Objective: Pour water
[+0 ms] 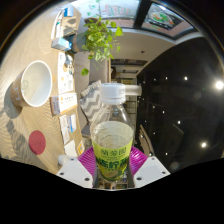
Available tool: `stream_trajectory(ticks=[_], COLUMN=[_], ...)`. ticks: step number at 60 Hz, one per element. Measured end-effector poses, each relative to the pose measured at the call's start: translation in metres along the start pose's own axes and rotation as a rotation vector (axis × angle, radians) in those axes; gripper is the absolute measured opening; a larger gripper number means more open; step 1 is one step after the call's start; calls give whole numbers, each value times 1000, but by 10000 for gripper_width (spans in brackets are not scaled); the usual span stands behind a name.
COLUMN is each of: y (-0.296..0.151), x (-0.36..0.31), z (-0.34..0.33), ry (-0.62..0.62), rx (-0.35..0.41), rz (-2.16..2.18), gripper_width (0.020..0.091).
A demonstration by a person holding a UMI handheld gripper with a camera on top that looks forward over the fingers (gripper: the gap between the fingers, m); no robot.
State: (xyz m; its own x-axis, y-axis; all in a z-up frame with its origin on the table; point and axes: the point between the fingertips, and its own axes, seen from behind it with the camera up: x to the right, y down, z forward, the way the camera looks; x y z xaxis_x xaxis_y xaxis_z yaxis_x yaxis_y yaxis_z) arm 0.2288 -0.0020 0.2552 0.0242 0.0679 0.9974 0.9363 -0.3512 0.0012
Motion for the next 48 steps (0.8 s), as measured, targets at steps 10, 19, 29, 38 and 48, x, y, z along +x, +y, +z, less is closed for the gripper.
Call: stream_trajectory(ticks=[10,19,29,38,48], y=[-28,-38,-34,-27,-14], x=[-33,-51,-56,-39,-5], z=[7,8,6,-1,-12], ry=[-30,-42,-72,-109,-155], rx=[14,43,34,15,9], rz=[-362,-556,-554,-354,104], gripper_width=[403,404,403,405,405])
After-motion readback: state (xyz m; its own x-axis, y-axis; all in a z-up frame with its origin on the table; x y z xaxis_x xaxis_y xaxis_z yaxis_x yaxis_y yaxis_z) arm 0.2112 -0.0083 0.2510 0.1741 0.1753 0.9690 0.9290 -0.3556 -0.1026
